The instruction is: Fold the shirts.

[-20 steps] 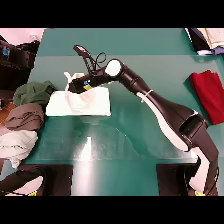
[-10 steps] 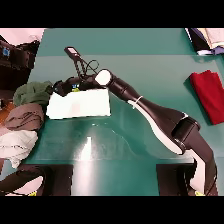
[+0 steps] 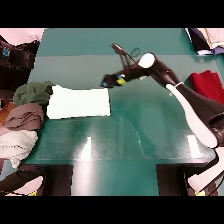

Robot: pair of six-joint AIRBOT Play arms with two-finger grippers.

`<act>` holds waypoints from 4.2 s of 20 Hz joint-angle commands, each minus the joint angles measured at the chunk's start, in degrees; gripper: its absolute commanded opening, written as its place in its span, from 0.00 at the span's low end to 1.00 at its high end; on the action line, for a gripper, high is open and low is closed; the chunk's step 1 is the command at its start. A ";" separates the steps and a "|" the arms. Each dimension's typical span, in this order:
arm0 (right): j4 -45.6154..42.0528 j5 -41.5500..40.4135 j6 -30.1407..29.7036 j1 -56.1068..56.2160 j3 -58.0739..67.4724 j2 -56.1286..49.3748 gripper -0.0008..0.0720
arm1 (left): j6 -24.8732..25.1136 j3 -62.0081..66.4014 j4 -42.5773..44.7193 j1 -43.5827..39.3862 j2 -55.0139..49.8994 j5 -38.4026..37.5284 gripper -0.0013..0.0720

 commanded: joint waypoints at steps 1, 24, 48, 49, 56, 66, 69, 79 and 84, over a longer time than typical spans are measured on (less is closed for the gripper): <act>3.13 2.58 2.54 -6.29 -11.63 1.55 0.86 | 0.00 0.04 -0.17 0.02 0.04 0.11 0.06; 11.15 -4.24 -3.91 3.41 4.13 -9.01 0.04 | 0.02 0.04 -0.17 0.02 0.04 -2.12 0.06; -8.28 2.86 -0.92 -60.70 4.13 8.61 0.04 | -3.52 0.04 -13.35 0.02 0.02 -0.98 0.06; -8.28 2.75 -1.09 -61.48 4.13 9.53 0.04 | -3.52 0.04 -13.40 0.02 0.02 -0.98 0.06; -8.61 5.79 -1.46 -64.61 4.13 16.96 0.04 | -3.43 -0.07 -13.38 0.02 0.02 -1.09 0.06; -24.92 21.07 9.75 -70.82 2.49 21.31 0.04 | -1.84 -0.07 -13.38 0.02 0.02 -1.18 0.06; -25.44 22.64 10.12 -72.22 -3.02 22.47 0.04 | -1.46 -0.07 -13.38 0.02 0.02 -1.18 0.06; -25.27 30.42 11.96 -81.79 -11.17 22.67 0.58 | -1.49 -0.07 -13.38 0.02 0.02 -1.07 0.06; -17.07 30.86 13.11 -79.82 -8.31 24.70 0.58 | -1.97 -0.07 -13.57 0.02 0.04 -1.66 0.06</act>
